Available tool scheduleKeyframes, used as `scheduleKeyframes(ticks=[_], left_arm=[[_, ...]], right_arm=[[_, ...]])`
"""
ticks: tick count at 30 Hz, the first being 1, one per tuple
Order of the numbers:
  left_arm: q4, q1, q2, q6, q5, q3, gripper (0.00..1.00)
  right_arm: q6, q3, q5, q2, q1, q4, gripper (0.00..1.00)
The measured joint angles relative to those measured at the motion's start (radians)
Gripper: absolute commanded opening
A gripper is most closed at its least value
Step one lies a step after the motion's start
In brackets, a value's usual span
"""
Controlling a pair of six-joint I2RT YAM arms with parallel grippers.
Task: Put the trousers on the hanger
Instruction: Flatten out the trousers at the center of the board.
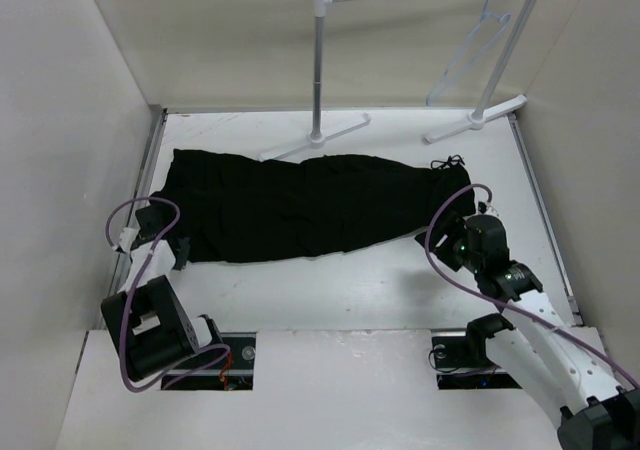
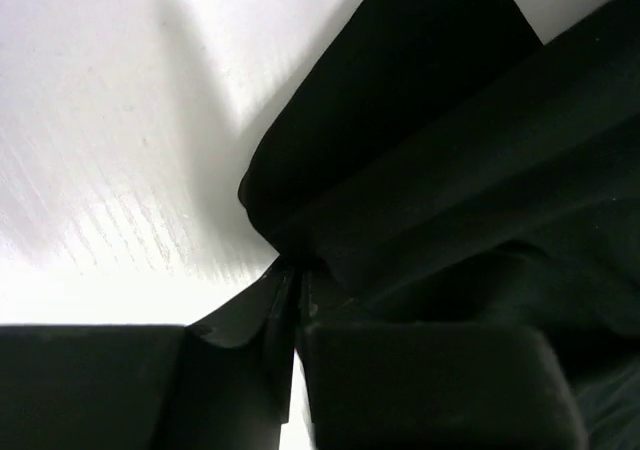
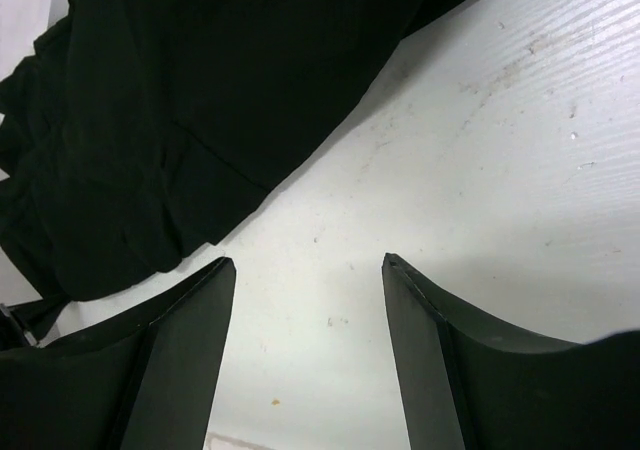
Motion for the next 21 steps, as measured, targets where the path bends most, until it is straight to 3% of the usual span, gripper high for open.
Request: scheduleKeyframes(ticks=[3,7,11,15,19,21], left_arm=[[-0.068,-0.004,-0.020,0.001,-0.014,0.051,0.00],[-0.279,-0.051,-0.187,0.010,-0.106,0.227,0.01],[-0.459,-0.110,-0.371,0.015,-0.244,0.403,0.13],[-0.624,-0.085,-0.477,0.005,-0.320,0.351,0.37],[-0.745,-0.002,-0.479,0.000,-0.315,0.245,0.49],[-0.768,0.014,-0.476,-0.001,-0.314,0.236,0.50]], right_arm=[[-0.008,0.000,-0.002,0.000,-0.012,0.000,0.67],[-0.013,0.000,-0.002,0.001,-0.028,0.001,0.68],[-0.014,0.000,-0.003,0.019,-0.045,0.002,0.72],[-0.018,0.000,-0.010,0.061,-0.050,0.003,0.75],[-0.024,0.000,-0.016,0.092,-0.050,0.003,0.76],[-0.025,0.000,-0.018,0.096,-0.054,0.003,0.69]])
